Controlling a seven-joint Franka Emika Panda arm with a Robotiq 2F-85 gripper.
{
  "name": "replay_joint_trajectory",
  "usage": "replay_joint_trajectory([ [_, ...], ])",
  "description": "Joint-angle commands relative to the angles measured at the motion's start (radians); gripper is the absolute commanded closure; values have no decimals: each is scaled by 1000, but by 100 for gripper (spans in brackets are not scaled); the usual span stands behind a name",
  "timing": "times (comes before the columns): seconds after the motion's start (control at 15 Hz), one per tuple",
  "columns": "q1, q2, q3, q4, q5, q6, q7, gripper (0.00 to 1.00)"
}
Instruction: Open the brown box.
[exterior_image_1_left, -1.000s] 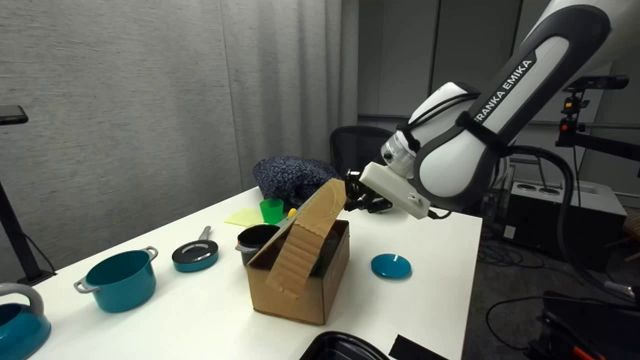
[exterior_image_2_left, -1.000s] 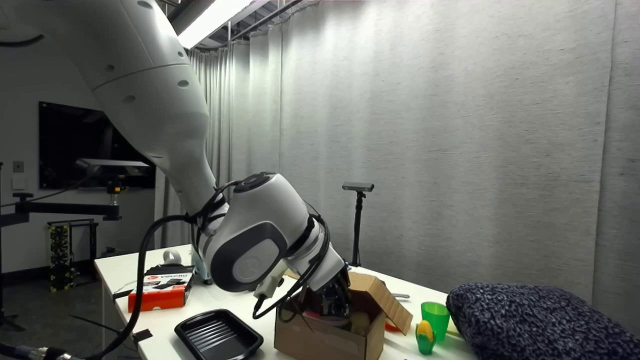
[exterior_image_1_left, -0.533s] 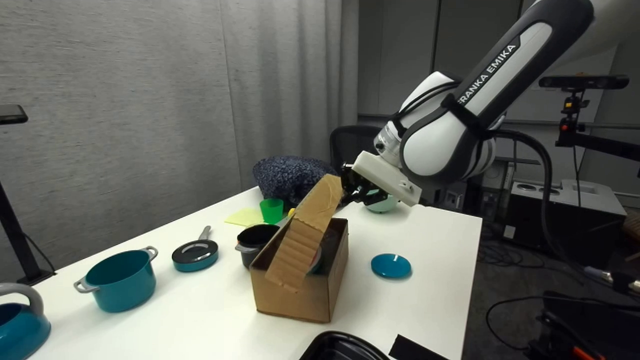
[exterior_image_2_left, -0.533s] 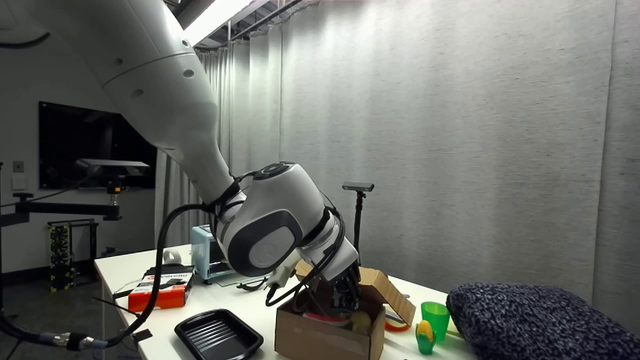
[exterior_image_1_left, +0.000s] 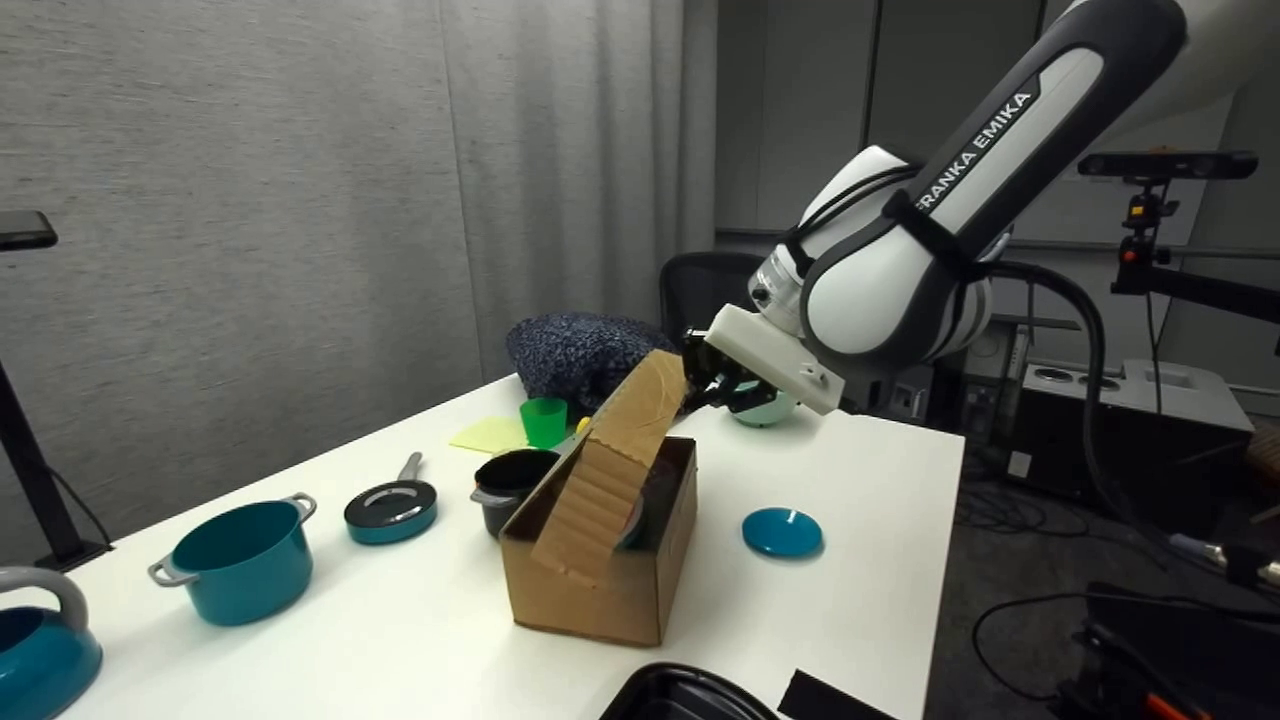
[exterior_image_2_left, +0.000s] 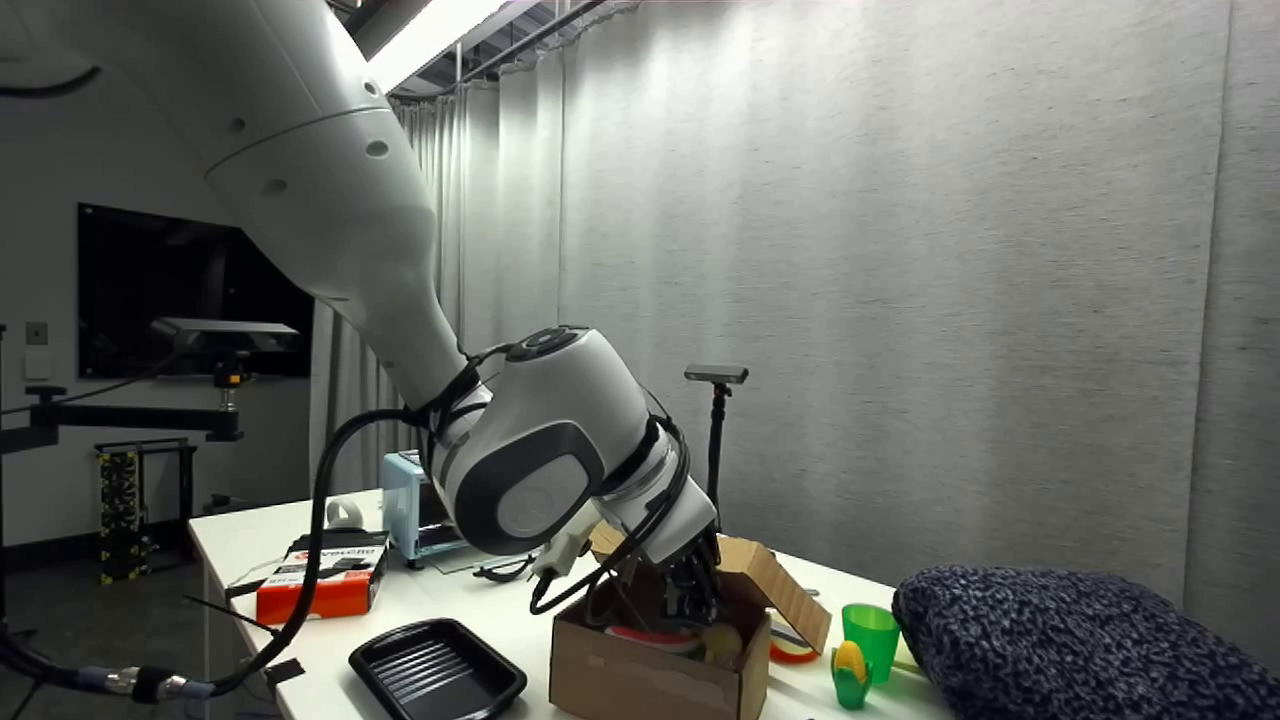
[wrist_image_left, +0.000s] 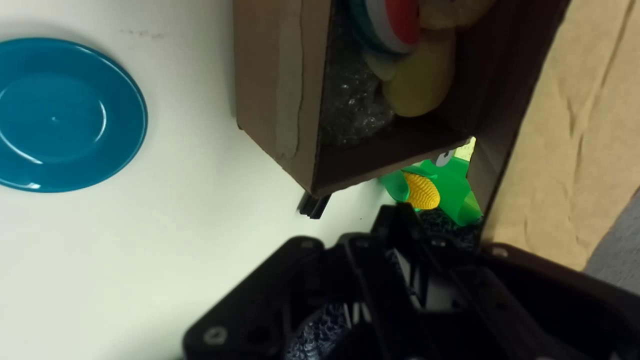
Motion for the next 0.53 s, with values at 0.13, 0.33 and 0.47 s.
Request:
replay_joint_trajectory([
  [0.13,-13,9,67,35,7,56,9,99],
  [0.33,-31,18,149,102,-10,105,29,99],
  [0.47,-39,34,183,152,-26,132,35,99],
])
